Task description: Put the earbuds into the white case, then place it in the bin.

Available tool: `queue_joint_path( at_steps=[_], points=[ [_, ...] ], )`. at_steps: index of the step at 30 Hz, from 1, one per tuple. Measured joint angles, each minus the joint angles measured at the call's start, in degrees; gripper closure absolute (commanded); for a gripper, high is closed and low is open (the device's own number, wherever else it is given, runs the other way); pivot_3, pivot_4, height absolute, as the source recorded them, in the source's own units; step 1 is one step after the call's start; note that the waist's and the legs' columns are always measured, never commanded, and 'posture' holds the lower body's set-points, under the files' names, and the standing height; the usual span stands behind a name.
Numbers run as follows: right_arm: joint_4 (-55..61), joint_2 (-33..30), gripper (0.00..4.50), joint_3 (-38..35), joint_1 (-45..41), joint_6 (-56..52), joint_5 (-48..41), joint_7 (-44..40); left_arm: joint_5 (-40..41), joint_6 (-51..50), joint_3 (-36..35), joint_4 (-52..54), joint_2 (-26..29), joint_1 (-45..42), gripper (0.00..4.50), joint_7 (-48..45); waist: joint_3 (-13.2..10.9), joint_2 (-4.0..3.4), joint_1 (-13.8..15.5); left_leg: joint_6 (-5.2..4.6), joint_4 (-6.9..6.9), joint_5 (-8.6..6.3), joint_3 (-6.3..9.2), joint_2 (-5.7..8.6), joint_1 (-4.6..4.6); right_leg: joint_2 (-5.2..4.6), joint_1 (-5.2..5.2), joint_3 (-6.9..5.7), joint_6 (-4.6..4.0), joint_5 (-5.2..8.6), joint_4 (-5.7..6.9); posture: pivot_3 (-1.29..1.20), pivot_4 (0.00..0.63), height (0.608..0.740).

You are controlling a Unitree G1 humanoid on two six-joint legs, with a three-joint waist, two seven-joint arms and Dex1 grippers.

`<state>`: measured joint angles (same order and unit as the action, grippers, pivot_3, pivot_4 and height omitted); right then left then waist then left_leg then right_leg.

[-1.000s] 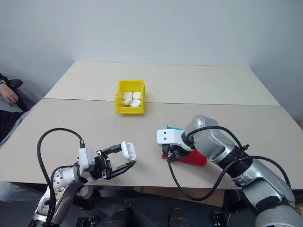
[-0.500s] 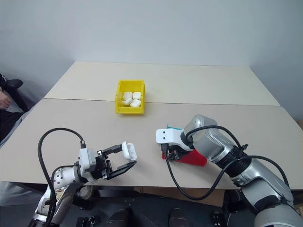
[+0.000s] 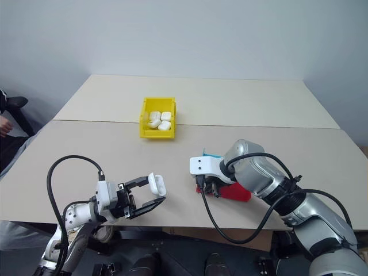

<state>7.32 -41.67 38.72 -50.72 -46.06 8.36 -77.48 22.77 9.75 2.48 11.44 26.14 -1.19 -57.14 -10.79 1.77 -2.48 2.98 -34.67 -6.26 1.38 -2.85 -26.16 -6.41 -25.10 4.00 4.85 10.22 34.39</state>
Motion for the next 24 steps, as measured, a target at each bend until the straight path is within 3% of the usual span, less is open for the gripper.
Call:
queue_joint_path(
  at_steps=[9,18,24],
  points=[
    [6.32,-1.27,3.88,-3.67,0.23,-2.94,-4.48,-1.3,1.64,-0.44,-0.02,0.0,-1.43,-2.19,1.75,0.26,0.0,0.0,0.09,0.0,-0.01,0.0,0.0,0.0,-0.02,0.0,0.0,0.0,0.0,0.0,0.02,0.0,0.15,0.74],
    [12.78,-0.31,3.88,-32.49,2.59,-4.45,-20.96,4.67,9.61,-7.31,-0.43,4.6,-4.17,-8.92,1.75,2.67,0.0,0.01,0.48,-0.01,-0.06,0.01,0.03,0.0,-0.02,0.03,0.08,-0.01,0.01,0.0,0.04,0.0,0.15,0.74],
    [15.91,6.13,3.88,-48.84,5.16,0.73,-34.16,9.19,14.35,-10.13,-0.13,5.62,-4.53,-12.19,1.75,0.01,0.01,0.01,0.23,-0.04,-0.09,0.02,0.1,-0.02,-0.01,0.11,0.12,-0.01,0.02,0.0,0.05,0.0,0.15,0.74]
  ],
)
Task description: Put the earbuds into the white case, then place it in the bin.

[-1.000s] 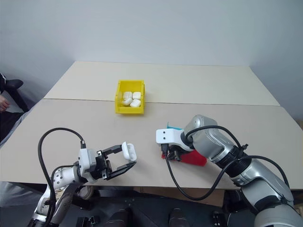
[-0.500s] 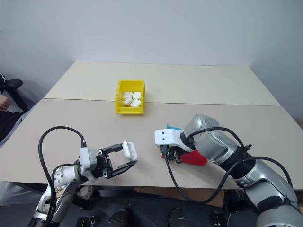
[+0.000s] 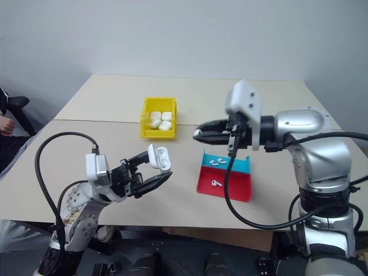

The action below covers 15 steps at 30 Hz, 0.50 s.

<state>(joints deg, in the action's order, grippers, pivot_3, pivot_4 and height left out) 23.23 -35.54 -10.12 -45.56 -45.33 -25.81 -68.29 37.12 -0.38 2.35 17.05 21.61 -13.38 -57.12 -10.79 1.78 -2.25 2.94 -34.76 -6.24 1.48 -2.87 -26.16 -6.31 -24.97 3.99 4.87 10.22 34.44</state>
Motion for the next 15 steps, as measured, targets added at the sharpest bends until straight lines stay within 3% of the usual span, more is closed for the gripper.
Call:
queue_joint_path(
  at_steps=[5,15],
  points=[
    [4.91,6.59,3.88,-4.43,4.67,5.03,-11.22,3.02,3.22,-3.6,1.03,-0.01,-0.48,-3.65,1.75,-2.71,0.0,0.0,-0.18,-0.01,-0.06,0.01,0.02,0.0,0.03,0.01,0.11,0.01,0.0,0.0,0.0,0.0,0.15,0.74],
    [6.4,10.2,3.88,1.3,8.85,19.79,-12.33,4.86,3.72,-4.94,1.31,-0.04,-1.11,-5.96,1.75,-6.65,0.0,0.0,-0.25,-0.01,-0.04,0.0,0.05,0.0,0.09,0.02,0.16,0.01,-0.01,0.0,-0.02,0.0,0.15,0.74]
  ],
)
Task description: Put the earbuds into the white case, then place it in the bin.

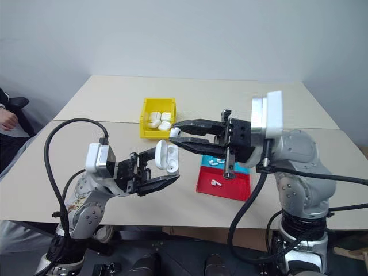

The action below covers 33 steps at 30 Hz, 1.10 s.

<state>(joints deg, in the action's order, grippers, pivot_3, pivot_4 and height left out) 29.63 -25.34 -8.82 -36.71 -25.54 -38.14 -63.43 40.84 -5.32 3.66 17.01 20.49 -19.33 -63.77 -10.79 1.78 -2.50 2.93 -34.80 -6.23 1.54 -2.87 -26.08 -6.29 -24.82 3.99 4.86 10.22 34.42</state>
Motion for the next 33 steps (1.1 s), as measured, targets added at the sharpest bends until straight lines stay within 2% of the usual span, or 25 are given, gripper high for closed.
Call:
queue_joint_path(
  at_steps=[14,26,32,33],
  points=[
    [-6.85,-0.79,3.88,7.65,3.48,11.85,4.8,-1.84,-0.43,0.03,-0.15,0.04,-0.39,0.78,1.75,0.08,0.0,0.0,0.02,0.01,0.05,0.0,-0.01,0.0,-0.01,0.0,0.0,0.0,0.0,0.0,-0.12,0.0,0.15,0.74],
    [-7.64,-1.43,3.88,8.61,3.87,15.49,5.38,-1.83,-0.88,0.13,-0.16,0.0,-0.57,0.77,1.75,-0.33,0.0,0.0,0.07,0.01,0.1,0.0,0.0,0.0,-0.02,0.0,0.04,0.0,0.0,0.0,-0.23,0.0,0.15,0.74],
    [-7.69,-3.38,1.97,8.8,4.47,16.16,5.24,-2.92,-1.33,0.19,-0.16,-0.6,-0.77,0.76,1.75,-1.08,0.0,0.0,0.05,0.01,0.1,-0.01,-0.01,0.0,-0.02,0.0,0.04,0.0,0.0,0.0,-0.25,0.0,0.15,0.74],
    [-7.71,-3.53,1.97,8.8,4.47,16.45,5.35,-2.89,-1.38,0.19,-0.17,-0.68,-0.78,0.76,1.75,-1.2,0.0,0.0,0.04,0.01,0.1,0.0,0.0,0.0,-0.02,0.0,0.04,0.0,0.0,0.0,-0.25,0.0,0.15,0.74]
  ],
)
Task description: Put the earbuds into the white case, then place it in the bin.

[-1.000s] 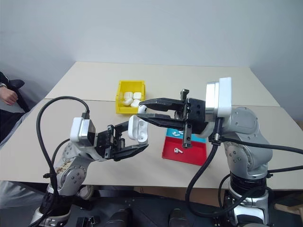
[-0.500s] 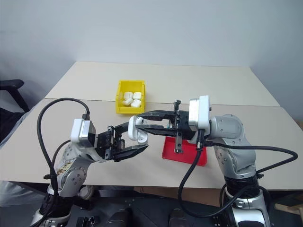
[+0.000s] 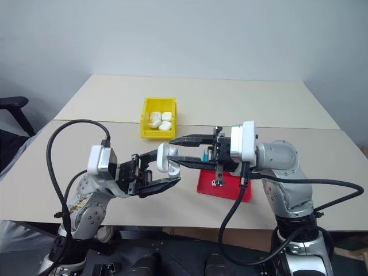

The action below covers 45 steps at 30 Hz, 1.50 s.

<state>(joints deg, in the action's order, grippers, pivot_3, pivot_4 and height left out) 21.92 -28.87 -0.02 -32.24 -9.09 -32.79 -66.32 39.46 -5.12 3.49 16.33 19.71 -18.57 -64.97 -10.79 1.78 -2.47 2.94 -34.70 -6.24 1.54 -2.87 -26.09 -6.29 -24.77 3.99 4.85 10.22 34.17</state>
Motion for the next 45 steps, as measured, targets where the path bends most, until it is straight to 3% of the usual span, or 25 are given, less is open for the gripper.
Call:
queue_joint_path(
  at_steps=[9,13,17,20,26,32,45],
  points=[
    [-1.06,-2.56,1.97,0.7,0.18,1.35,-0.19,-1.9,-1.97,0.44,-0.02,-0.73,-0.09,0.02,1.75,-0.06,0.0,0.0,0.06,0.0,0.0,0.0,0.0,0.0,0.0,0.0,0.02,0.0,0.0,0.0,-0.04,0.0,0.15,0.74],
    [-4.48,-11.27,1.97,-0.22,-3.68,-5.8,-0.94,-2.19,-6.14,6.01,-0.54,-4.19,1.8,1.71,1.75,-2.17,0.0,0.0,-0.02,0.0,-0.03,0.0,-0.04,0.0,0.0,-0.01,0.0,0.01,-0.03,-0.02,-0.06,0.0,0.15,0.74],
    [-12.76,-20.01,1.97,5.09,-11.32,-10.96,8.8,-2.43,-9.73,10.02,-0.11,-7.55,1.85,4.16,1.75,-2.77,0.0,0.0,-0.05,0.01,-0.01,-0.01,-0.07,0.0,-0.02,-0.07,-0.14,0.0,-0.05,-0.02,-0.1,0.0,0.15,0.74],
    [-21.92,-22.01,1.97,12.41,-16.34,-12.62,18.63,-3.24,-11.78,12.63,0.67,-8.72,0.87,6.25,1.75,-2.52,0.0,0.0,-0.13,0.01,-0.01,-0.01,-0.15,0.01,-0.14,-0.13,-0.24,0.02,-0.05,-0.02,-0.13,0.0,0.15,0.74],
    [-35.23,-19.55,1.97,22.62,-24.24,-8.03,32.0,-6.33,-14.13,15.06,1.07,-9.06,0.46,7.54,1.75,-0.2,-0.02,-0.03,-0.27,-0.02,0.27,0.02,-0.13,0.02,-0.21,-0.08,-0.41,0.02,-0.04,-0.03,-0.08,0.0,0.15,0.74],
    [-51.06,-12.11,1.97,28.72,-32.42,-2.22,40.93,-8.76,-14.88,15.06,1.02,-5.89,1.1,11.99,1.75,2.77,-0.02,-0.03,-0.25,-0.06,0.4,0.04,-0.12,0.0,-0.18,-0.03,-0.45,0.01,-0.03,-0.02,-0.05,0.0,0.15,0.74],
    [-70.83,-5.52,1.97,31.11,-36.75,8.33,49.61,-11.71,-15.89,15.06,1.23,-3.04,2.44,14.46,1.75,6.29,-0.03,-0.07,-0.22,-0.04,0.38,0.04,-0.11,0.0,-0.09,-0.01,-0.4,0.01,-0.04,-0.03,0.09,0.0,0.15,0.74]
  ],
)
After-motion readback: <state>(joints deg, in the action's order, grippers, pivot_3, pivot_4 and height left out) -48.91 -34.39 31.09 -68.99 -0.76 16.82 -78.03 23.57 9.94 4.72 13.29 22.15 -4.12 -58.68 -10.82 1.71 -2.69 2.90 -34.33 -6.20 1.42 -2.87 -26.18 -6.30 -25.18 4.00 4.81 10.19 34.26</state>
